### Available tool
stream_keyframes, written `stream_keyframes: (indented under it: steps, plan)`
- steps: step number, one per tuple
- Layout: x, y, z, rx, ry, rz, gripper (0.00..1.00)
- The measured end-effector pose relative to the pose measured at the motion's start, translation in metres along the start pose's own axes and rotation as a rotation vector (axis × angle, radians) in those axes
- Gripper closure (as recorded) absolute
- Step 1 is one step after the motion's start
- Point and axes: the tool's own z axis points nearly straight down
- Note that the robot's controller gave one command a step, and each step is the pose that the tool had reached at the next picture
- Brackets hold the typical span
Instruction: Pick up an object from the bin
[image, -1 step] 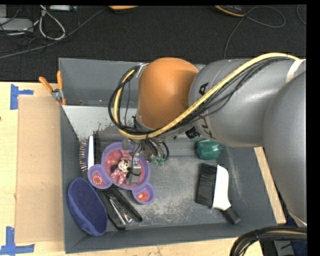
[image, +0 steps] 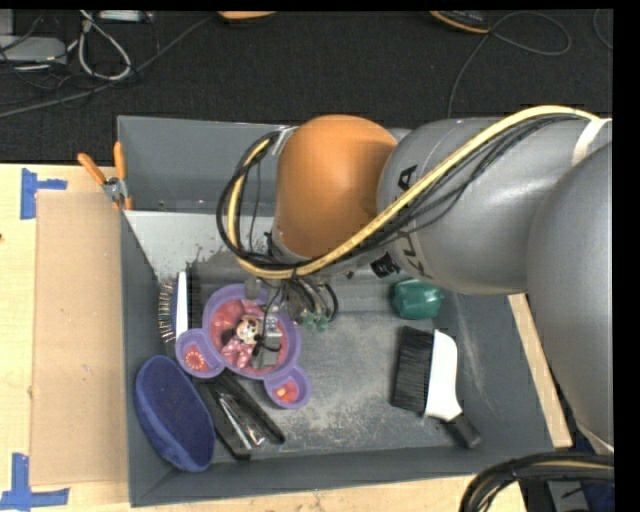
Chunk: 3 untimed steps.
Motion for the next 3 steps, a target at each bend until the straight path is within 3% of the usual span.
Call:
stream_keyframes:
  steps: [1, 2, 3]
  plan:
    - [0.001, 0.009, 0.024, 0.000, -0.005, -0.103, 0.00]
    - [-0.006, 0.012, 0.043, 0.000, 0.004, -0.082, 0.00]
    - [-0.011, 0.024, 0.061, 0.001, 0.002, -0.083, 0.00]
